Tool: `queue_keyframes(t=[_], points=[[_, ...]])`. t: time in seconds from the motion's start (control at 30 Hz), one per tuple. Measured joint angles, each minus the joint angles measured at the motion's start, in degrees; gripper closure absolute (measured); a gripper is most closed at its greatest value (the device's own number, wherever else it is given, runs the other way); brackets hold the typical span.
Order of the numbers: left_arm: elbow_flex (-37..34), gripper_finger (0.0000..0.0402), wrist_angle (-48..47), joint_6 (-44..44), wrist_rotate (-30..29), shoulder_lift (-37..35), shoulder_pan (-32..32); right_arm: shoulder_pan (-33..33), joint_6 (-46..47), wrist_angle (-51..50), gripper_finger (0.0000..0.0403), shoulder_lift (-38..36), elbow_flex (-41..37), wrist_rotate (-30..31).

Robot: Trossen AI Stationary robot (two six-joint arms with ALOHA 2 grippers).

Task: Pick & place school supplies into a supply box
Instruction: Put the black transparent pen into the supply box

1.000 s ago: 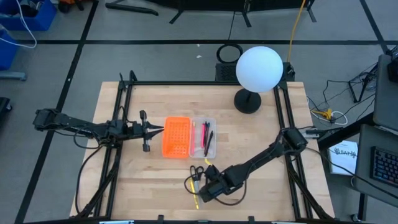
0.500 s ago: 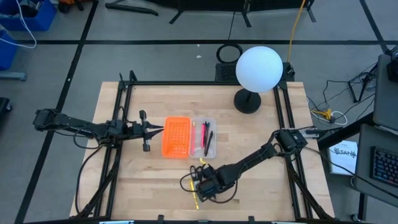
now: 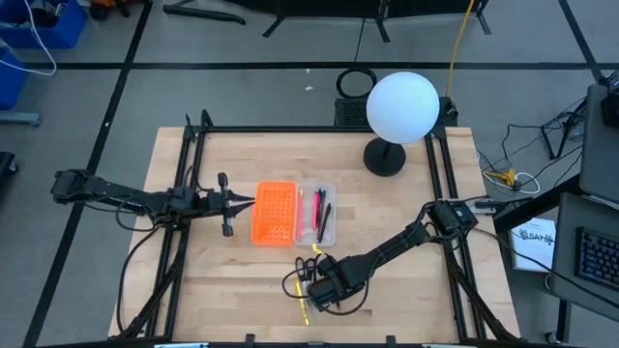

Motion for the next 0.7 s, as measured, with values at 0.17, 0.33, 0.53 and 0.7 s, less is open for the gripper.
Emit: queue_keyframes(t=[0.17, 0.33, 0.53, 0.7], points=[[0.0, 0.0353, -1.79, -2.51, 0.01, 0.01, -0.01, 0.17, -4.3, -1.07, 0.0326, 0.0, 0.0, 1.38], [0.0, 0.0353, -1.75, -5.97, 0.01, 0.01, -0.01, 0.15, -7.75, 0.15, 0.0382, 0.02, -0.07, 1.0], [0.0, 0.0353, -1.93, -7.24, 0.06, 0.0, -0.01, 0.15, -9.5, 0.82, 0.0378, -2.12, -0.62, 1.44], [0.0, 0.0353, -2.25, -7.24, 0.12, -0.01, -0.01, 0.09, -9.25, 0.77, 0.0382, -8.52, -0.95, 3.66]])
